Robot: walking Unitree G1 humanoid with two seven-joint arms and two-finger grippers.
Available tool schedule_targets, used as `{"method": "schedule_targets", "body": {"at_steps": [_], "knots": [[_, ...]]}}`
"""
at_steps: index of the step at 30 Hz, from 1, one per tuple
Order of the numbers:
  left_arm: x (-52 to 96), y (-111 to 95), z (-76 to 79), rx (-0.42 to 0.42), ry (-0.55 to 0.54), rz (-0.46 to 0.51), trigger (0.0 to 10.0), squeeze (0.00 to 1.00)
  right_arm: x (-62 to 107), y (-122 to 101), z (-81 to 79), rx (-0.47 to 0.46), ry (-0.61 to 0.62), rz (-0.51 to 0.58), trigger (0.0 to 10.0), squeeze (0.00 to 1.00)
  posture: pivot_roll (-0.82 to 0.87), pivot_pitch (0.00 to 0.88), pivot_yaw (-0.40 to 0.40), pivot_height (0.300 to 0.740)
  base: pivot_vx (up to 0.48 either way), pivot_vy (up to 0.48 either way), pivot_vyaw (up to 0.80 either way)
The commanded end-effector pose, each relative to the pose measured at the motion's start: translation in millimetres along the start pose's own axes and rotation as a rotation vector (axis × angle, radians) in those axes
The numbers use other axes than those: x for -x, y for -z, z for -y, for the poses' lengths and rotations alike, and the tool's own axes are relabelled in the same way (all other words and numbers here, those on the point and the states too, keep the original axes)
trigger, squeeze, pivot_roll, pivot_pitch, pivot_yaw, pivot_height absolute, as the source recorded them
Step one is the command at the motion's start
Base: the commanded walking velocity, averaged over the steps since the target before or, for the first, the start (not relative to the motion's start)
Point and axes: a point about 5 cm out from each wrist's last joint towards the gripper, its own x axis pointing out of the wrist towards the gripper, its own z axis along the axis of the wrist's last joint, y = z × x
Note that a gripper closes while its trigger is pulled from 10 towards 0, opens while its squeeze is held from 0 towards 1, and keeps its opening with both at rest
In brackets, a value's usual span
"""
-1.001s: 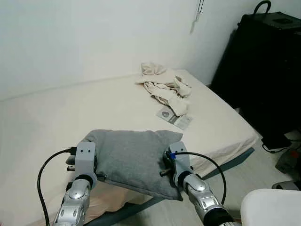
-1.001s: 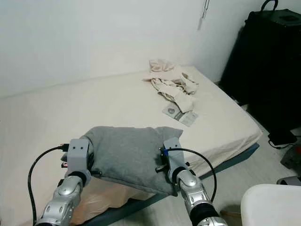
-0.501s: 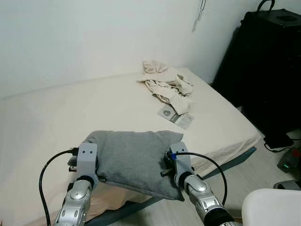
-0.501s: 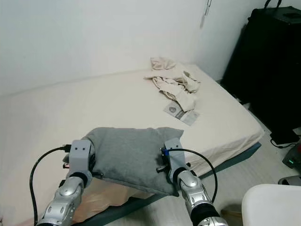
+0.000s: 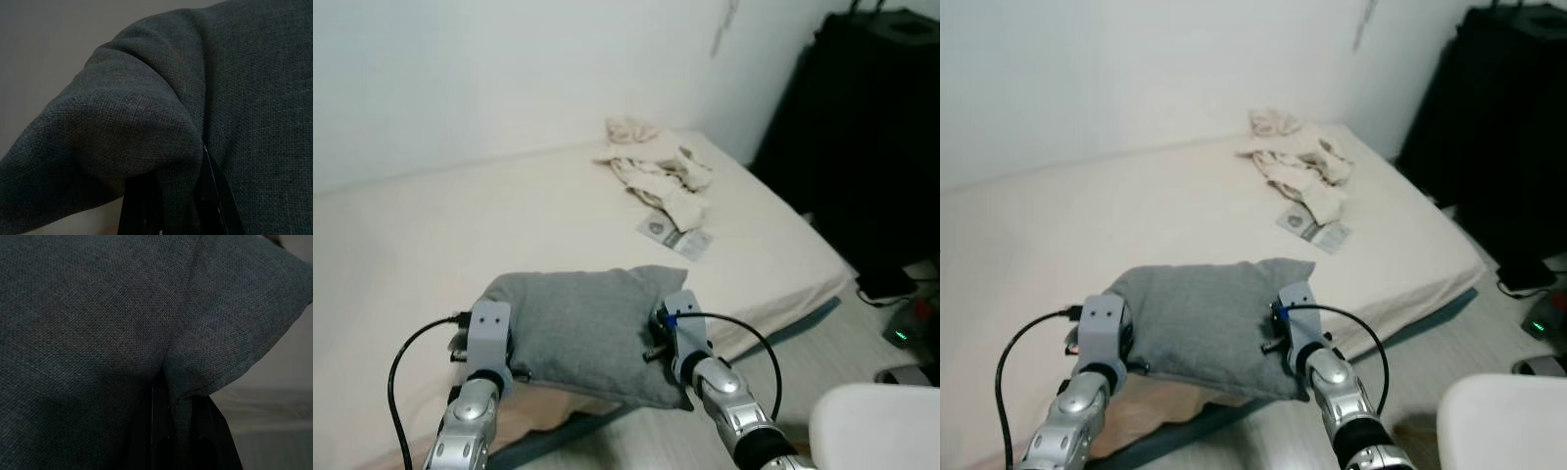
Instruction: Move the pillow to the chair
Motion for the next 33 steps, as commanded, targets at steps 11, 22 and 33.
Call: {"method": "schedule_targets", "body": {"at_steps": [11,22,33], "knots": [[-1.6,-13.4,9.9,-0.010,0.035,0.063,10.0,0.00,-2.6,-6.3,-3.6,0.012,-0.015,0.036,10.0,0.00,0.05,0.085,-0.081,0.740,0.000,0.000,-0.80],[0.2,-12.3,7.6,-0.005,0.021,0.063,10.0,0.00,-3.1,-6.2,-4.9,0.013,-0.027,0.032,10.0,0.00,0.05,0.087,-0.087,0.740,0.000,0.000,-0.80],[0.1,-12.0,4.8,0.003,0.005,0.061,10.0,0.00,-4.7,-7.9,-5.3,0.013,-0.035,0.030,10.0,0.00,0.05,0.089,-0.093,0.740,0.000,0.000,-0.80]]}}
